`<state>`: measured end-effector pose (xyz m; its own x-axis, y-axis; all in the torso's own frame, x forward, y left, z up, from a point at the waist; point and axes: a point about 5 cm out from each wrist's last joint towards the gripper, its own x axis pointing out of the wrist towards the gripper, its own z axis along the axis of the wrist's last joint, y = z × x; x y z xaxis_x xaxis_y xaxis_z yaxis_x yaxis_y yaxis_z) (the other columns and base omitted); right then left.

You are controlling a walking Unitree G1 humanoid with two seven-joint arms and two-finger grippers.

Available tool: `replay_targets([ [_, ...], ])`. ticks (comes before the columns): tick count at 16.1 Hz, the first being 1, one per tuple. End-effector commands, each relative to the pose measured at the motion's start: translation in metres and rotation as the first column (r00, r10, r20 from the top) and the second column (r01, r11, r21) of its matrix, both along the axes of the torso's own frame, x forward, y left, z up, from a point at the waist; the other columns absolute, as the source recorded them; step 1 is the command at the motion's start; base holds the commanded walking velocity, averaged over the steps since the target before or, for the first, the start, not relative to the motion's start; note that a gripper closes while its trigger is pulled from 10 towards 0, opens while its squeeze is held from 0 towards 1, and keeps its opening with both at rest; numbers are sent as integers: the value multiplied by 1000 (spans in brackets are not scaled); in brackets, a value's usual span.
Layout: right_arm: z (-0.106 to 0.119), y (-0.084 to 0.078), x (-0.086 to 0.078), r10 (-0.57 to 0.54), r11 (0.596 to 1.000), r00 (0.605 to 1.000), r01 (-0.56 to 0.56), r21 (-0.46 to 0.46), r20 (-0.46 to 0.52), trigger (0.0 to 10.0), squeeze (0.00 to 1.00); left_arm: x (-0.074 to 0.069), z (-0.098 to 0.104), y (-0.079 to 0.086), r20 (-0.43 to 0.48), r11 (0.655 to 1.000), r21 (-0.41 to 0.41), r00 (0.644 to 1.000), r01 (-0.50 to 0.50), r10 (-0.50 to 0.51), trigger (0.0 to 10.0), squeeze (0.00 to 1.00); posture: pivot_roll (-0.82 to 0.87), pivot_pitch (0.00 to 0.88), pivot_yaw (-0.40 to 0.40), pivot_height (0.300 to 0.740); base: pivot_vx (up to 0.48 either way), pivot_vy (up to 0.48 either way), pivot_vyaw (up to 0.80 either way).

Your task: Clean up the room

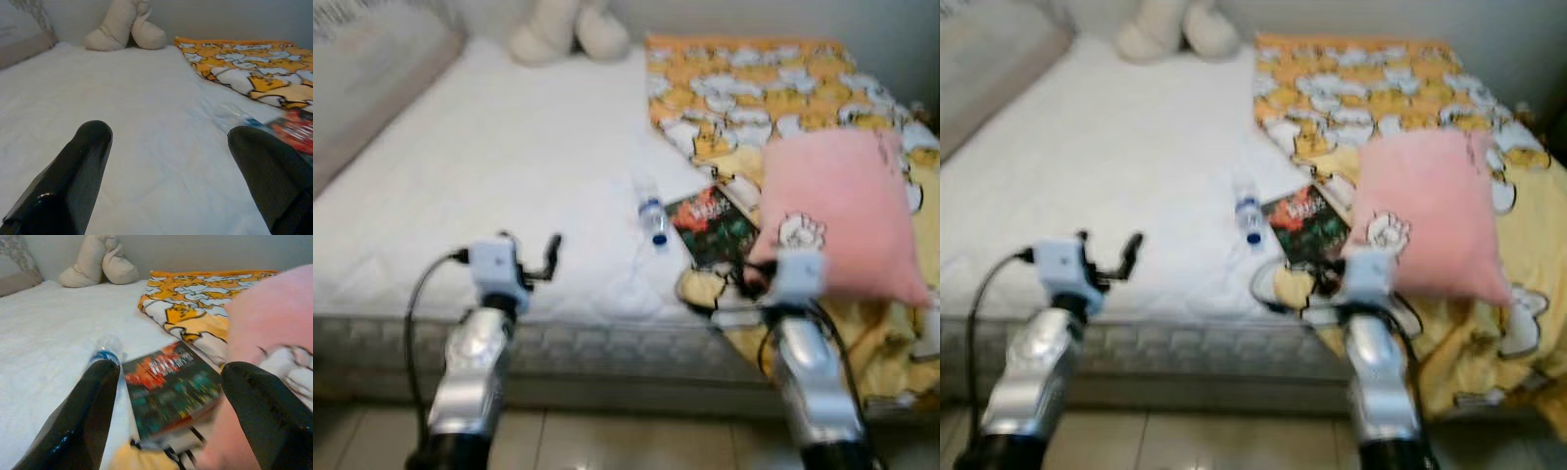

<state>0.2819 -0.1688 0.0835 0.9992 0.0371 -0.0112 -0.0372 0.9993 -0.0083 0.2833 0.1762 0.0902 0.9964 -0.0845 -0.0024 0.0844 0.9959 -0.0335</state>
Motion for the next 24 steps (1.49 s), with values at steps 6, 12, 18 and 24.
replay_targets([
  [6, 36, 19, 42, 80, 997, 995, -81, 17, 56, 10000, 0, -1, 5, -8, 16, 999, 7, 999, 34, -34, 10000, 0, -55, 0, 46, 740, 431, 41, 0],
  [12, 44, 43, 90, 129, 988, 987, -120, 92, -92, 10000, 0, -18, 14, 2, 17, 998, 52, 999, 33, -34, 10000, 0, 90, 5, 37, 740, 204, 126, 0],
  [18, 40, 57, 105, 29, 999, 980, -24, 26, -197, 10000, 0, -75, 31, 43, -53, 984, 178, 998, -10, 20, 10000, 0, 286, 146, 75, 740, 0, 0, 0],
  [24, 31, 40, 103, -149, 988, 962, 137, -68, -229, 10000, 0, -101, 27, -2, -185, 933, 96, 928, 346, -325, 10000, 0, 276, 196, 74, 740, 0, 0, 0],
])
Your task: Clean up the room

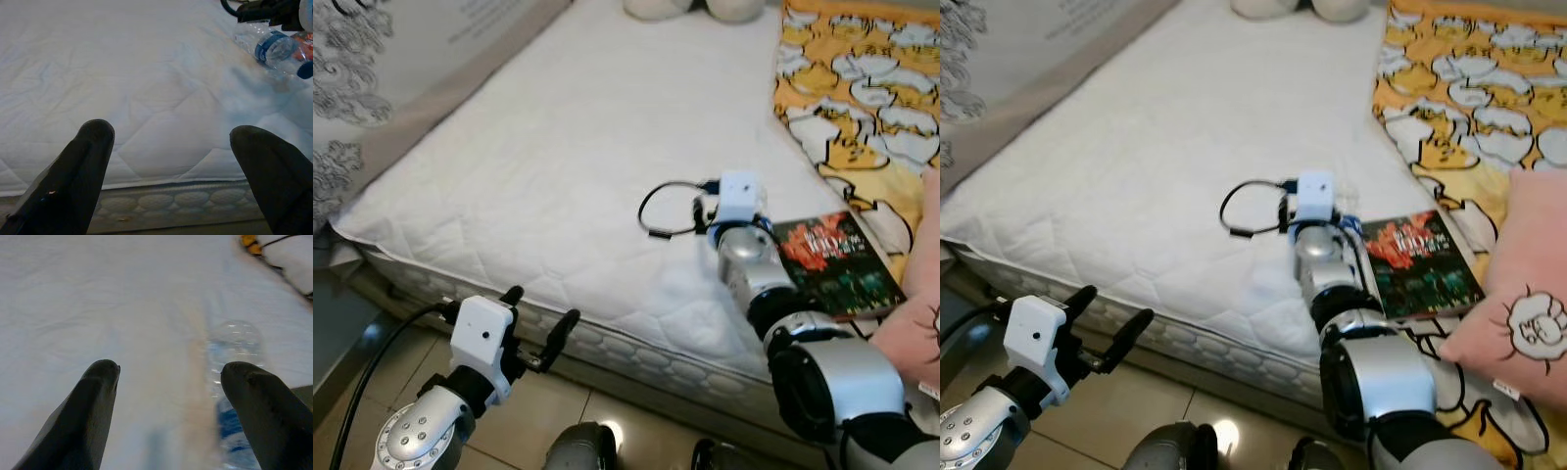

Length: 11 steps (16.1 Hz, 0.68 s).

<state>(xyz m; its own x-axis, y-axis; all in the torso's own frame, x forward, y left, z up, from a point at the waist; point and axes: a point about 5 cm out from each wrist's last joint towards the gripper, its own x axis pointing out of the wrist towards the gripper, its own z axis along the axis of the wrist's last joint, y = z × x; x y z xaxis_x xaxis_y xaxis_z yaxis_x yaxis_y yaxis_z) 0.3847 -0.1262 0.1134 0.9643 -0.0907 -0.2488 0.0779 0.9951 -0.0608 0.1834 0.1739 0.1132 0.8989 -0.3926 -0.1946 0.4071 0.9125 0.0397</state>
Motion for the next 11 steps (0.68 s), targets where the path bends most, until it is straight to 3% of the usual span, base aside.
replay_targets([
  [1, 2, -7, 1, -43, 999, 999, 43, -8, 16, 10000, 0, -1, 5, 0, 0, 1000, 9, 1000, 9, -9, 10000, 0, 276, 200, 74, 740, 0, 0, 0],
  [4, 13, -23, 5, -102, 992, 991, 108, -58, 86, 10000, 0, -3, 5, 1, -23, 1000, 13, 1000, 2, -1, 10000, 0, 275, 205, 79, 740, 0, 0, 0],
  [7, -7, -52, -5, -192, 981, 981, 192, -22, -23, 10000, 0, -6, 2, -11, -78, 996, -18, 993, 90, -91, 10000, 0, 265, 207, 80, 740, 0, 0, 0],
  [11, -26, -55, -14, -170, 983, 975, 178, 47, -141, 10000, 0, -2, 1, -14, -86, 995, -10, 991, 100, -101, 10000, 0, 250, 207, 79, 740, 0, 0, 0],
])
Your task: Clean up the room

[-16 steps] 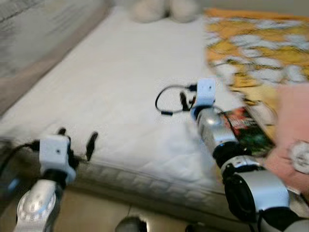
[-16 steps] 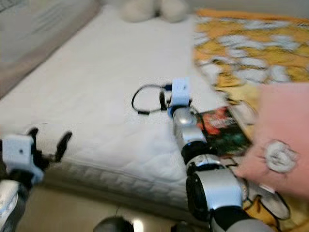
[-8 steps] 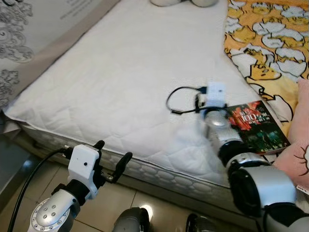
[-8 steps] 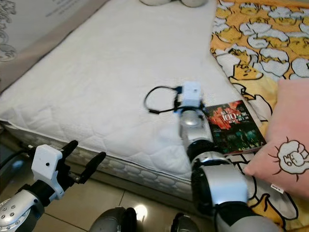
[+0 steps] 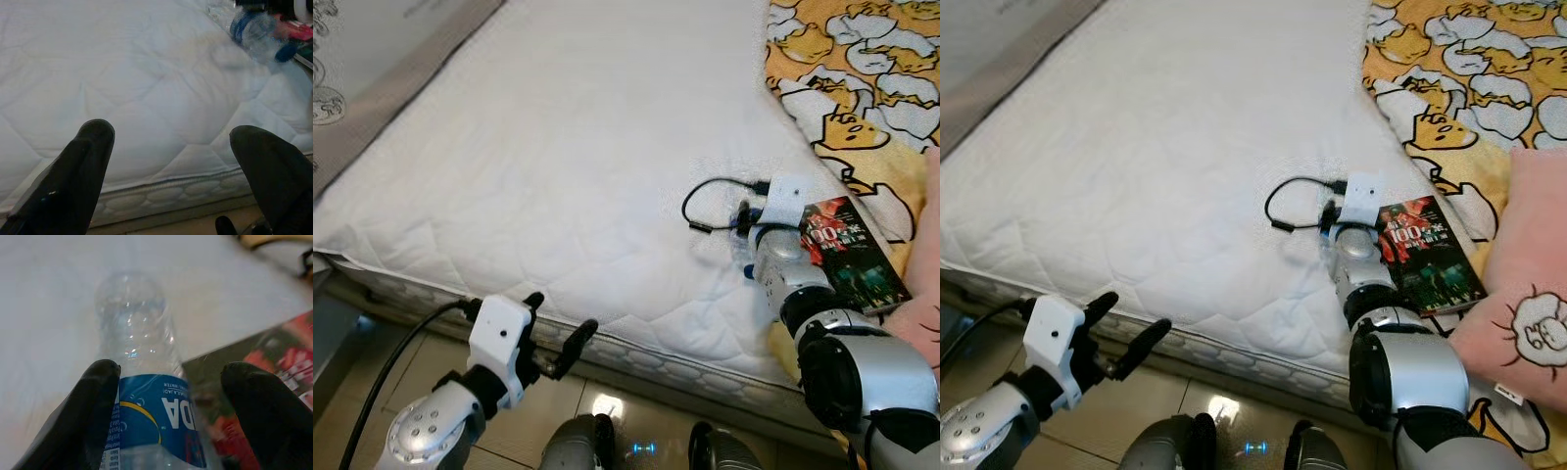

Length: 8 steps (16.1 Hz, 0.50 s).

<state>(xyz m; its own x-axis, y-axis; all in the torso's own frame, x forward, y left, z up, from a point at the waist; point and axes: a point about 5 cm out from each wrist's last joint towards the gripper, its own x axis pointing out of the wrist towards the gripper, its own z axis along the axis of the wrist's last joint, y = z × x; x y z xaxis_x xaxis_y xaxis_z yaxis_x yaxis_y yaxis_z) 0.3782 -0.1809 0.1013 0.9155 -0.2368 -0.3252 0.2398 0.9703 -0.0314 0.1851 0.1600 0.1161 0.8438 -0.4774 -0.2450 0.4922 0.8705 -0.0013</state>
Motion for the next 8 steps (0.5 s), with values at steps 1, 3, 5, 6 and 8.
replay_targets([
  [1, -20, 1, -10, 5, 999, 995, -1, 38, -96, 10000, 0, -3, -3, 0, -24, 1000, 8, 1000, 7, -7, 10000, 0, 250, 207, 78, 740, 0, 0, 0],
  [3, -30, 0, -16, -8, 997, 990, 19, 74, -142, 10000, 0, -1, -3, -1, -26, 1000, 2, 1000, 2, -2, 10000, 0, 249, 206, 74, 740, 0, 0, 0],
  [5, -36, -1, -20, -20, 994, 985, 38, 104, -170, 10000, 0, 0, -3, -1, -28, 1000, 0, 1000, 1, -1, 10000, 0, 246, 203, 72, 740, 0, 0, 0],
  [6, -41, -1, -23, -25, 987, 981, 54, 148, -193, 2549, 0, 1, -4, -1, -30, 1000, -1, 1000, 0, 0, 10000, 0, 242, 201, 69, 740, 0, 0, 0],
  [8, -50, 4, -28, -26, 958, 973, 90, 271, -231, 0, 0, 4, -5, -2, -31, 1000, 0, 1000, -1, 1, 10000, 0, 237, 199, 68, 740, 0, 0, 0],
])
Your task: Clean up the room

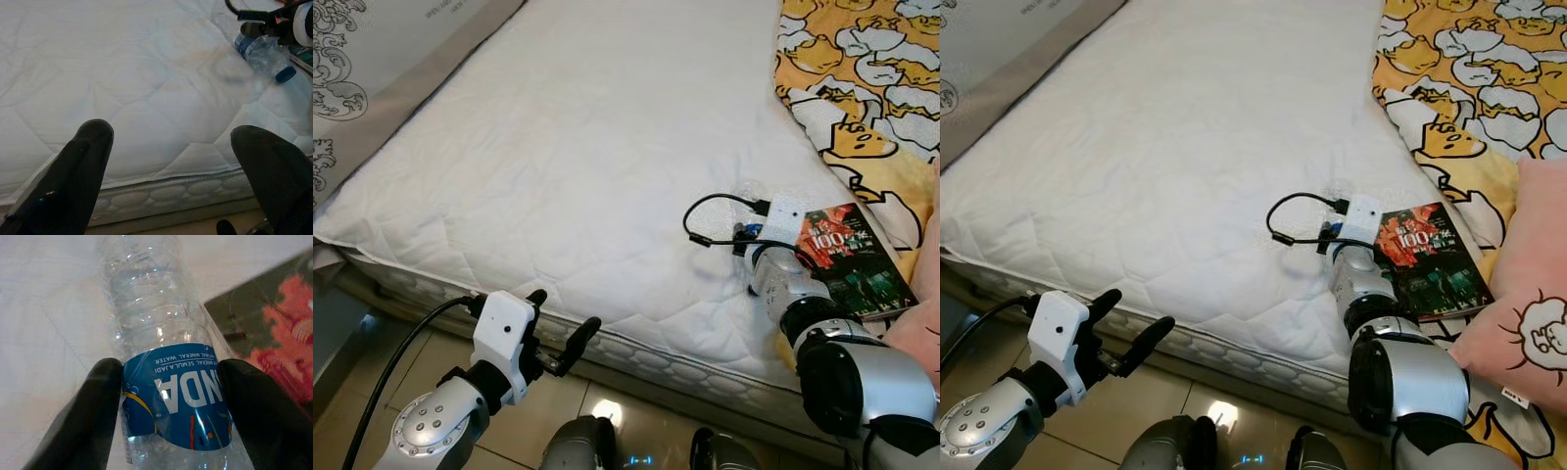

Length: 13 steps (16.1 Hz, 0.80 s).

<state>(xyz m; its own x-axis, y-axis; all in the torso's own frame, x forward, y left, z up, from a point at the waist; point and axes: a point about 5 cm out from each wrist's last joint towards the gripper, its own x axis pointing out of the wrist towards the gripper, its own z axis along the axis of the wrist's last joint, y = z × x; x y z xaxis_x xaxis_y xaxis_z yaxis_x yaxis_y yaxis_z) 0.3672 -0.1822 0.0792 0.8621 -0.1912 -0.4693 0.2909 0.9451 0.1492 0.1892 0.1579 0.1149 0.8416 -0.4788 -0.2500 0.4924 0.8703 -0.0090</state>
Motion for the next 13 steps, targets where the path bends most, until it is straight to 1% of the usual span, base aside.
replay_targets([
  [1, -29, 5, -18, 3, 997, 992, 7, 82, -125, 0, 0, 1, -4, 0, -22, 1000, 3, 1000, -3, 3, 10000, 0, 234, 197, 68, 740, 0, 0, 0],
  [5, -28, 6, -17, 52, 998, 992, -46, 53, -114, 0, 0, 7, -5, -1, -18, 1000, -5, 1000, -10, 10, 10000, 0, 221, 188, 68, 740, 0, 0, 0],
  [7, -28, 6, -17, 59, 997, 992, -53, 50, -112, 0, 0, 13, -7, -4, -19, 1000, -17, 1000, -17, 17, 10000, 0, 207, 171, 62, 740, 0, 0, 0],
  [8, -28, 6, -17, 59, 997, 992, -53, 50, -112, 0, 0, 13, -7, -4, -19, 1000, -17, 1000, -17, 17, 10000, 0, 207, 171, 62, 740, 0, 0, 0],
  [9, -21, 8, -12, 85, 996, 995, -85, 5, -57, 0, 0, 20, -11, -7, -20, 998, -36, 999, -45, 45, 10000, 0, 179, 136, 48, 740, 0, 0, 0],
  [10, -9, 8, -5, 113, 992, 993, -111, -62, 21, 0, 0, 26, -15, -7, -18, 996, -34, 997, -77, 76, 10000, 0, 159, 109, 40, 740, 0, 0, 0],
  [11, 2, 10, 1, 147, 984, 984, -135, -120, 98, 0, 0, 31, -17, -9, -6, 996, -27, 996, -89, 89, 10000, 0, 136, 79, 31, 740, 0, 0, 0],
  [12, 9, 11, 3, 174, 976, 974, -151, -159, 145, 0, 0, 36, -18, -11, 6, 996, -24, 996, -91, 91, 10000, 0, 123, 61, 27, 740, 0, 0, 0],
  [13, 18, 7, 3, 195, 963, 949, -138, -230, 249, 0, 0, 44, -21, -16, 16, 995, -34, 995, -96, 97, 10000, 0, 84, 14, 15, 740, 0, 0, 0],
])
